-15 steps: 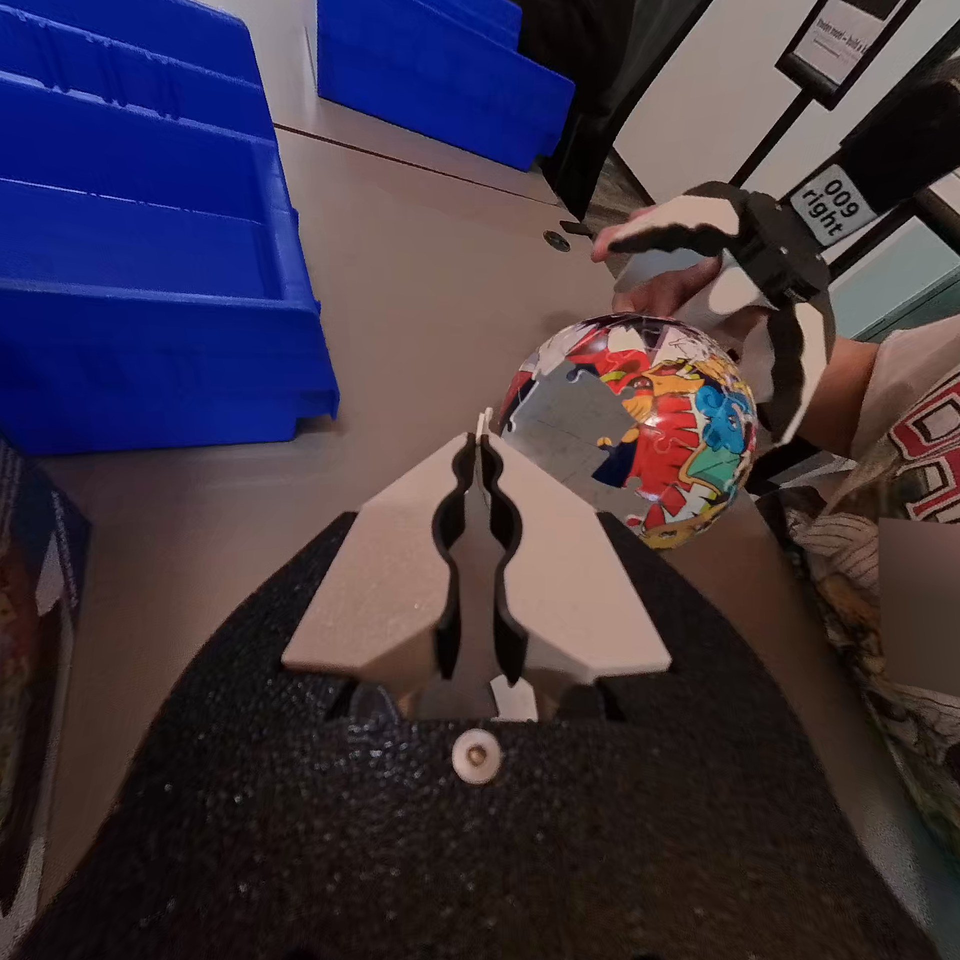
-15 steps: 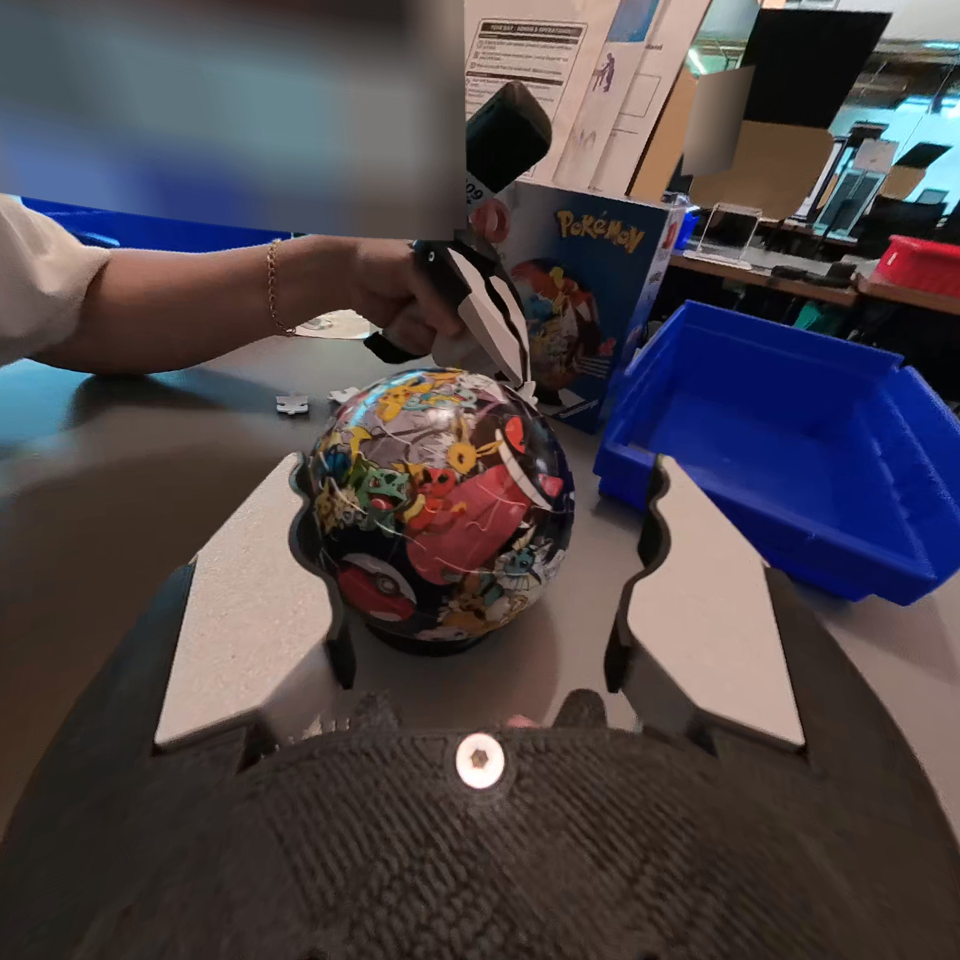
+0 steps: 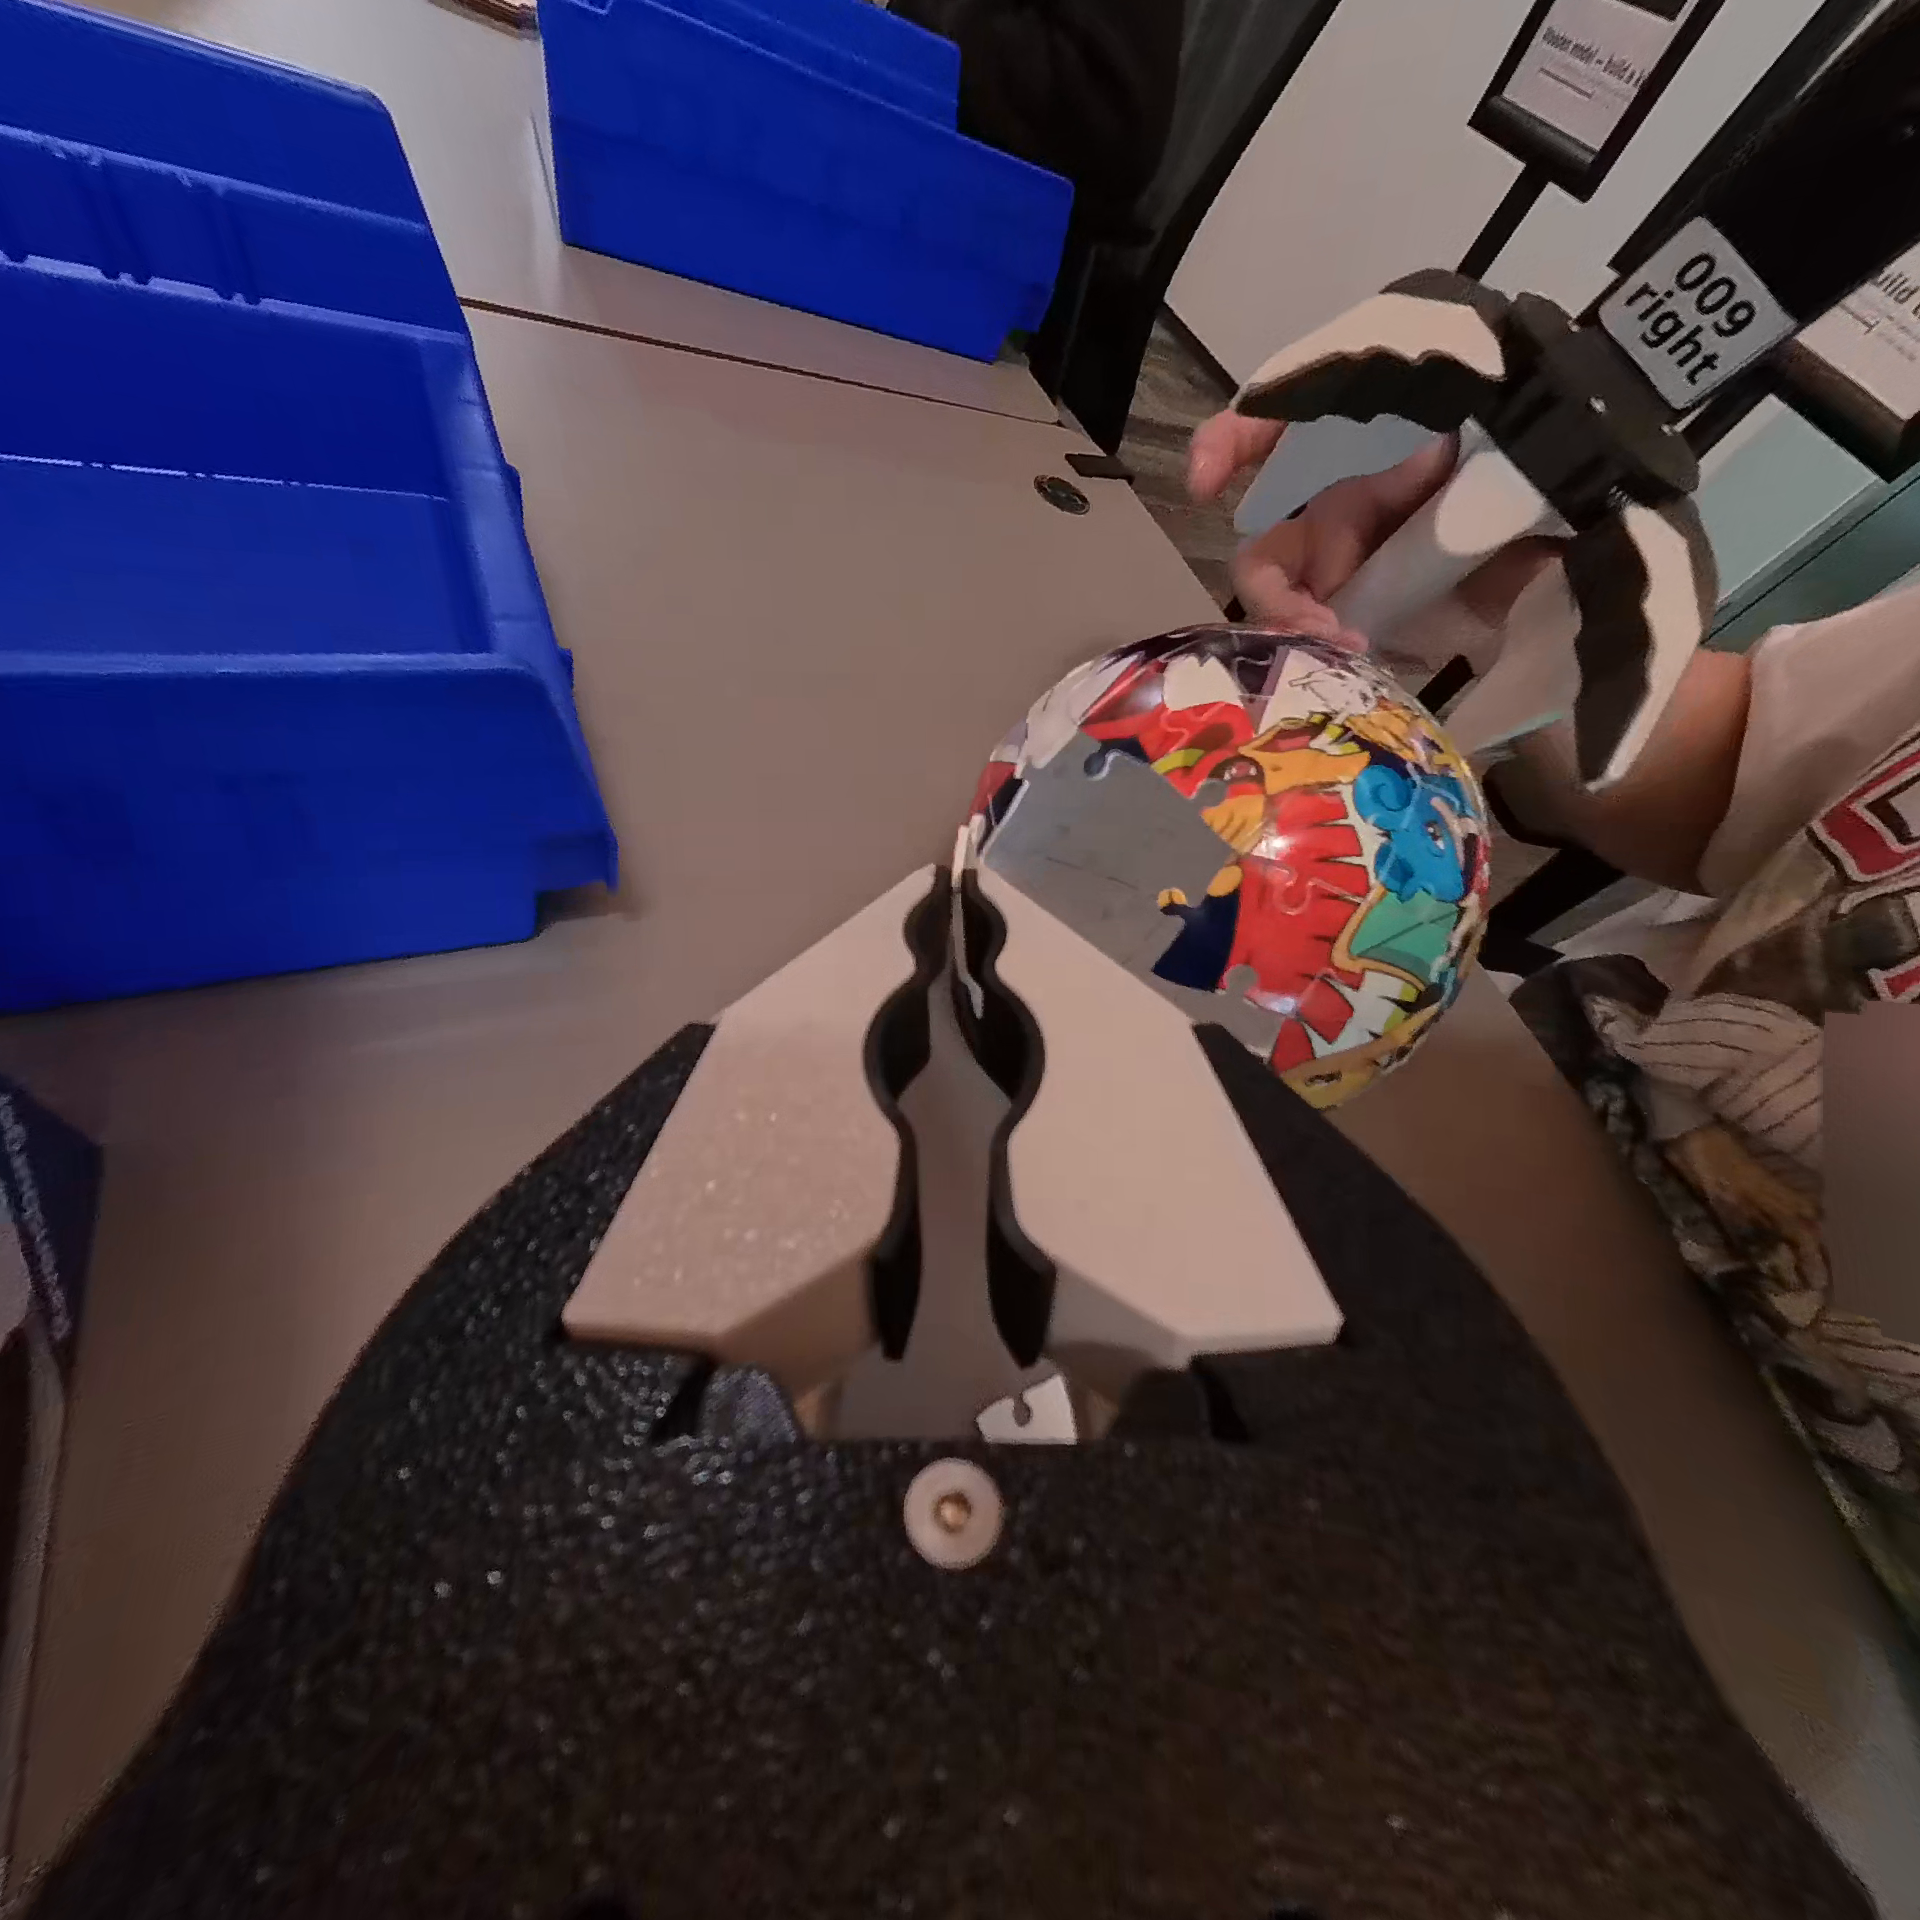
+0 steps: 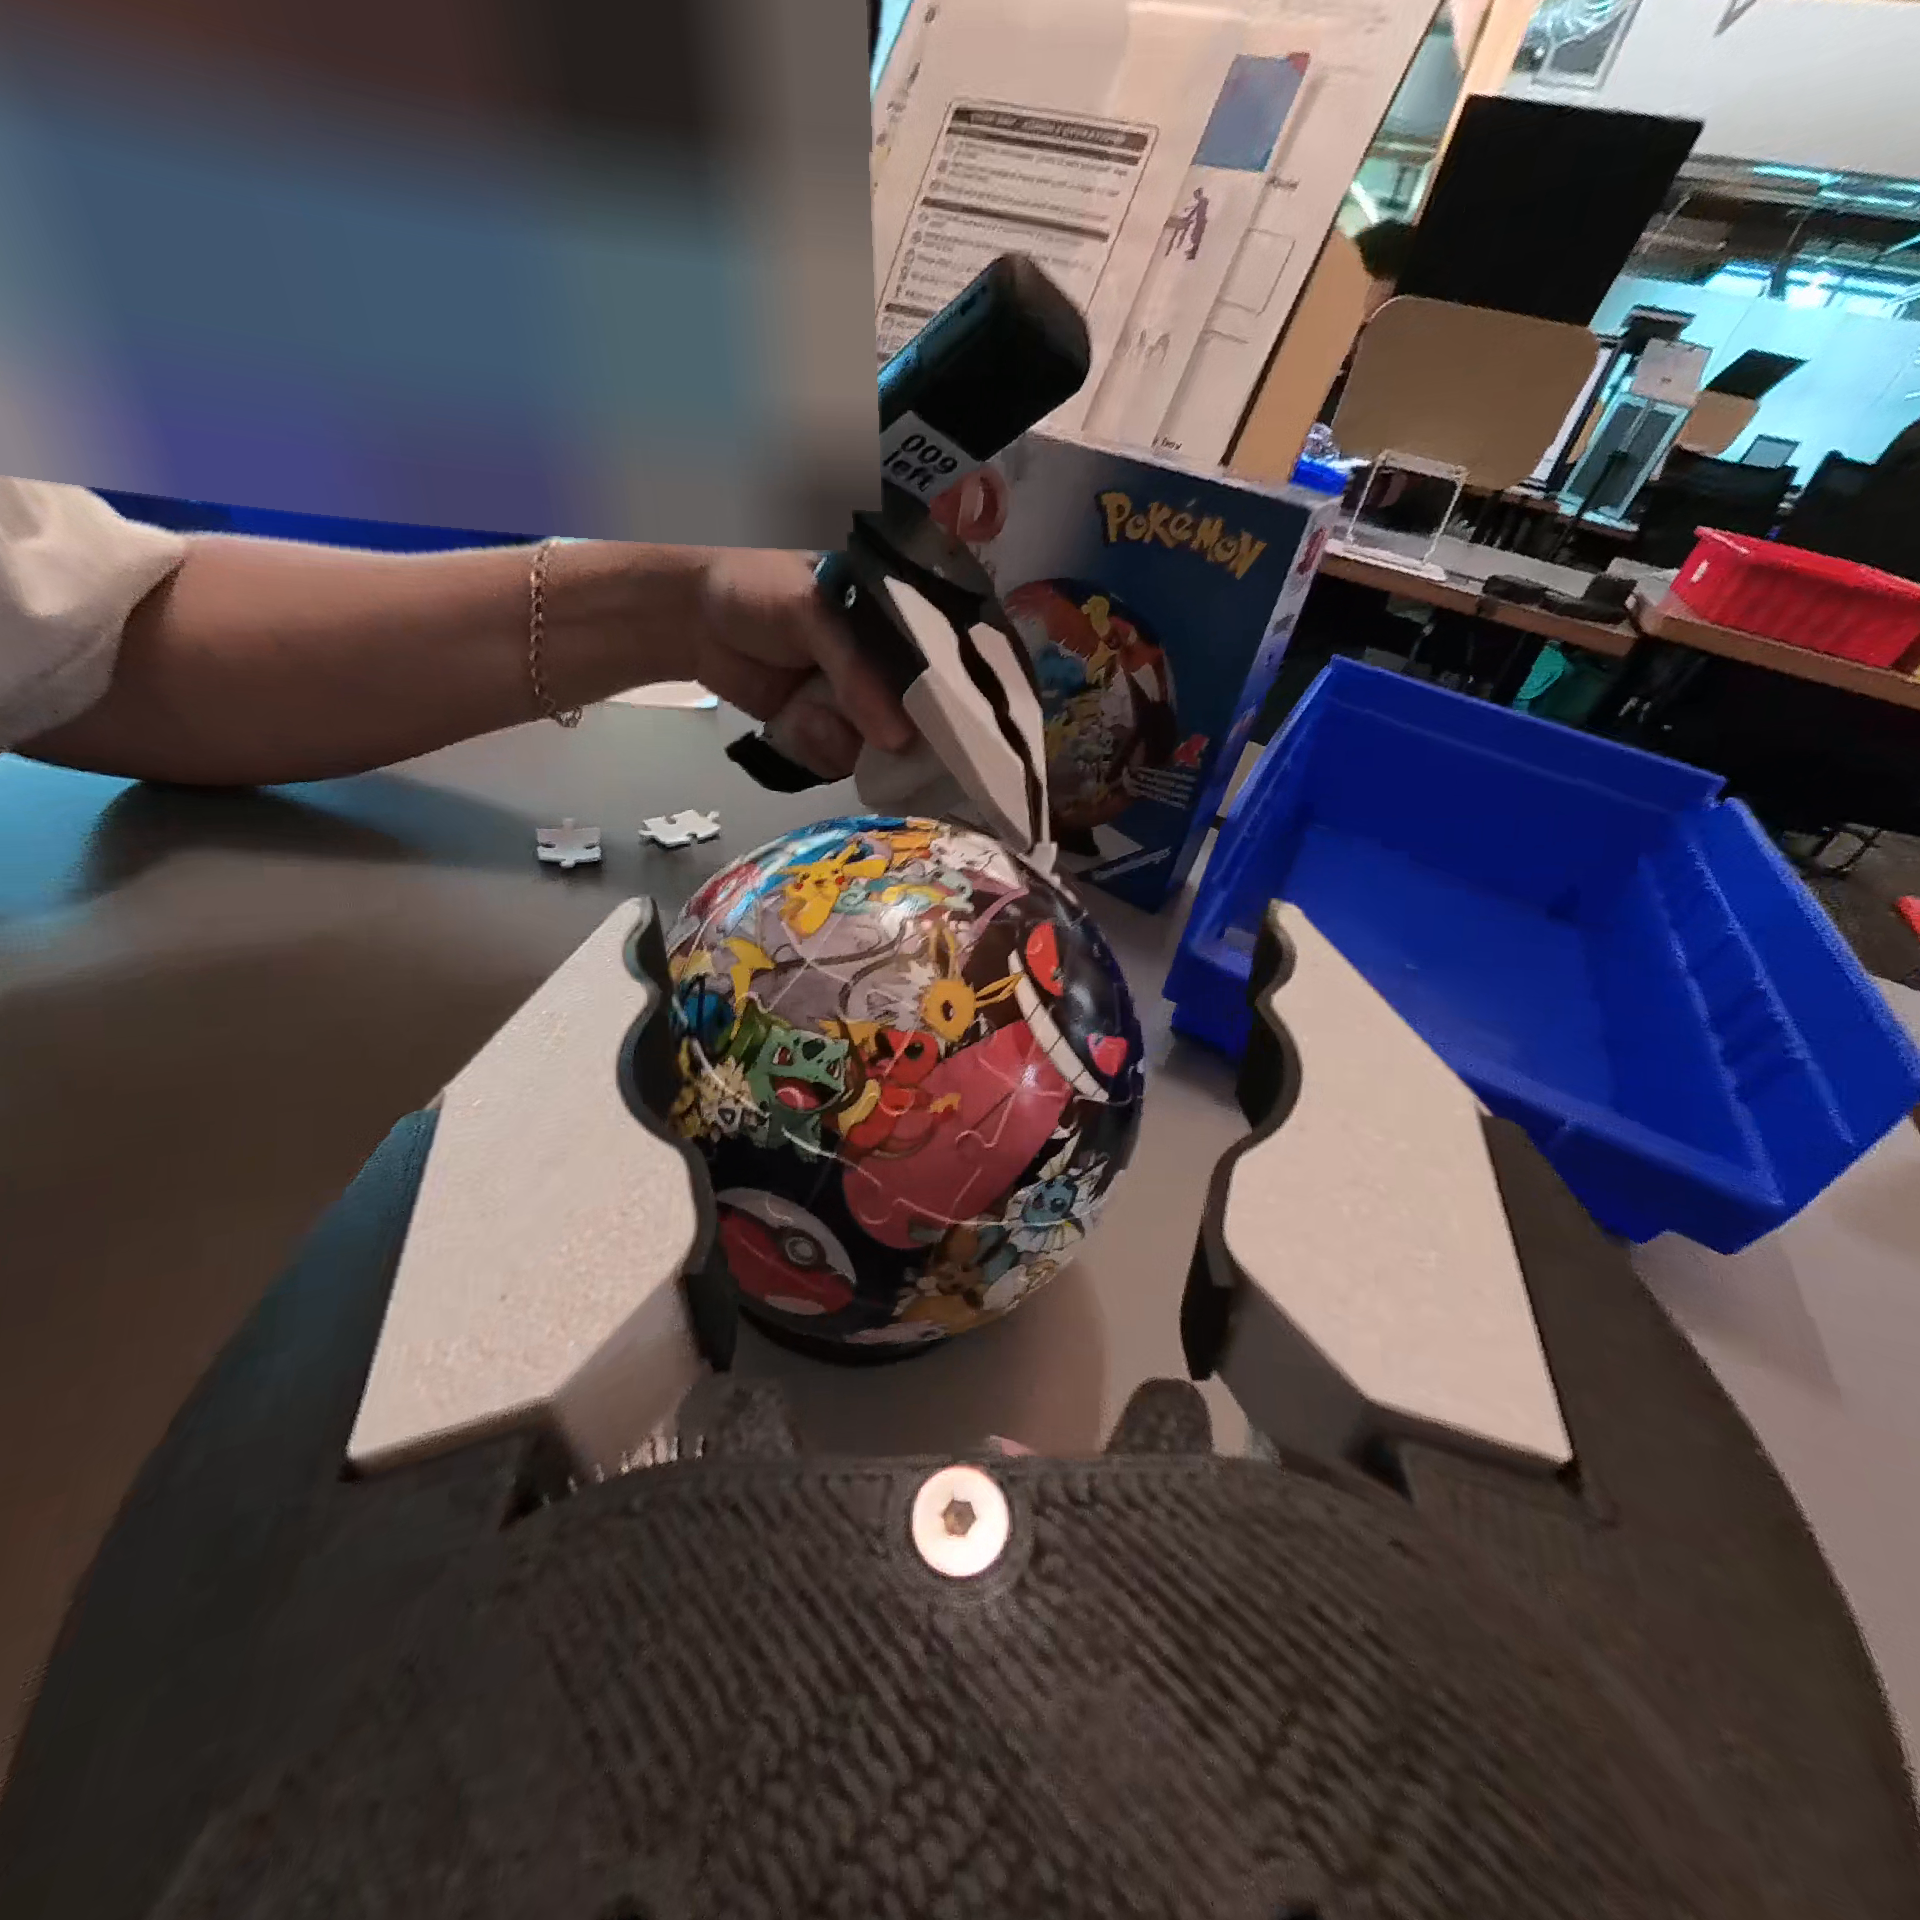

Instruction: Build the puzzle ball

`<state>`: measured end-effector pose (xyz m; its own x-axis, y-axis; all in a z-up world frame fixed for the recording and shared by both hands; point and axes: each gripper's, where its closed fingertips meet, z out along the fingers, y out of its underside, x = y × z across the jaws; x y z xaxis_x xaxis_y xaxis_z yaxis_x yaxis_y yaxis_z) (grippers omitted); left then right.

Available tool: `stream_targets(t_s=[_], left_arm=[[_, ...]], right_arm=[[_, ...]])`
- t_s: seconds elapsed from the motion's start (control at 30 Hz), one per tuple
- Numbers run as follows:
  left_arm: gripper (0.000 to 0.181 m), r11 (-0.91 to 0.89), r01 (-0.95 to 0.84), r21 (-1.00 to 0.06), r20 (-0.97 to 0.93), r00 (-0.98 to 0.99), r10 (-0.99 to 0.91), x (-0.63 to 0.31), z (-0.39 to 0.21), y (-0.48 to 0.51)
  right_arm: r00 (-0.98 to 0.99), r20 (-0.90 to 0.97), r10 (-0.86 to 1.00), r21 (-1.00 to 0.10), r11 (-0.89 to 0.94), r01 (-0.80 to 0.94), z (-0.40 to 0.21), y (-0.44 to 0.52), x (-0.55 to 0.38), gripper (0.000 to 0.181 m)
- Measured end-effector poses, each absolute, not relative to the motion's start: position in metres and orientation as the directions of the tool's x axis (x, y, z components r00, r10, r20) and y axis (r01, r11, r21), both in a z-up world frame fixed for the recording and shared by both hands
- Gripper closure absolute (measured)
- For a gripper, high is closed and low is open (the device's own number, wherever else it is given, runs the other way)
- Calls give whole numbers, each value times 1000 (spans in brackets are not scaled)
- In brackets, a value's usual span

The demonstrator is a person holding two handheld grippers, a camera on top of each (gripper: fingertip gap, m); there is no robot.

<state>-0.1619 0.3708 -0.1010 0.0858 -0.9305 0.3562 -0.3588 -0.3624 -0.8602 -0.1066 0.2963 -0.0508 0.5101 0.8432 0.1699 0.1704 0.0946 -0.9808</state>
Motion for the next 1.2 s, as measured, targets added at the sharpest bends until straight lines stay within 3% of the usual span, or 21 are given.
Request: stream_targets(t_s=[0.33, 0.43, 0.67, 0.83, 0.97, 1.2], left_arm=[[181, -373, -362, -854, 373, 72, -925, -155, -107, 365], [181, -367, -363, -856, 364, 80, -928, -156, -108, 366], [181, -393, -322, -861, 383, 98, -919, -157, -105, 371], [181, -428, -185, -884, 422, 73, -903, -156, -91, 377], [181, -394, -9, -919, 394, 8, -919, -157, -70, 381], [181, -378, 98, -921, 380, 7, -925, -165, -62, 384]], right_arm=[[597, 156, 787, -983, 66, 169, -21, 312, -97, 99], [628, 156, 762, -979, 34, 203, -16, 323, -91, 123], [680, 219, 700, -949, -9, 315, -9, 354, -79, 156], [662, 254, 705, -925, -22, 379, -13, 371, -84, 172], [634, 211, 744, -919, -70, 388, -15, 384, -94, 173], [510, 74, 857, -877, -187, 443, -30, 396, -130, 161]])
